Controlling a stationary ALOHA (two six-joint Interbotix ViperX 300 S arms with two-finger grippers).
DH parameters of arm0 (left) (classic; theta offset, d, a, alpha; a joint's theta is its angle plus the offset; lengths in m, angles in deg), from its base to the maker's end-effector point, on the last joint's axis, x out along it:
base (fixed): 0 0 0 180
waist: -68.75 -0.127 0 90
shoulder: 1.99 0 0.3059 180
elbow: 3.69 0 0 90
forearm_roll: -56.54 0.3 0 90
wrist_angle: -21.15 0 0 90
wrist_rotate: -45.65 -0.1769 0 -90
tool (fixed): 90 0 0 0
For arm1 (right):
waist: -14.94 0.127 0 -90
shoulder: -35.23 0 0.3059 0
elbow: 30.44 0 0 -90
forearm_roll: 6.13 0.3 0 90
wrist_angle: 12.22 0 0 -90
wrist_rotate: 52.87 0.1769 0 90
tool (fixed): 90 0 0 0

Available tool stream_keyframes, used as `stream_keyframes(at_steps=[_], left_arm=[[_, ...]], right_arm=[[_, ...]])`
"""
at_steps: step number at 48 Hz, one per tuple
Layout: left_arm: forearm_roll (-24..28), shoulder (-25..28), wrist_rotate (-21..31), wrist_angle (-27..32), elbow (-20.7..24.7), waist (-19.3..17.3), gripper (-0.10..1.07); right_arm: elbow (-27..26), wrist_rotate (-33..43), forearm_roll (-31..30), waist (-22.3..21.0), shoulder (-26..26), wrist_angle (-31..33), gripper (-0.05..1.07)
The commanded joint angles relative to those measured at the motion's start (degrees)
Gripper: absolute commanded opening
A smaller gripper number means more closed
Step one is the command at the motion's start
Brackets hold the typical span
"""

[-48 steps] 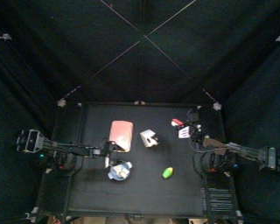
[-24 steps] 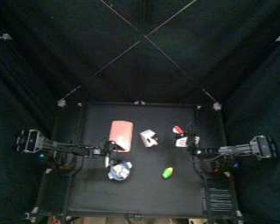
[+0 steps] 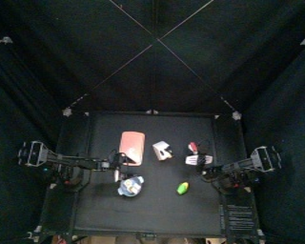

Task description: Put salmon sushi to right of knife holder

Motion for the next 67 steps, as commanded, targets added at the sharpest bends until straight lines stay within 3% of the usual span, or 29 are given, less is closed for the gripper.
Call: stream_keyframes(at_steps=[1,22,44,67], left_arm=[[-0.09,-0.09,-0.09,-0.53,0.62,-0.35,1.04],[-0.09,0.0,0.0,-0.53,0.53,-0.53,1.04],[-0.09,0.0,0.09,-0.62,0.53,-0.44,1.04],[-0.09,0.0,0.0,-0.53,0.53,-0.53,1.04]], right_arm=[[-1.58,3.08,-0.79,-0.18,2.37,0.35,0.51],[-5.71,4.57,-2.9,-3.08,11.78,-2.37,0.52],[-6.15,4.04,-1.67,-3.96,13.1,-7.56,0.79],[-6.24,3.87,-1.14,-4.31,14.41,-10.72,0.81]])
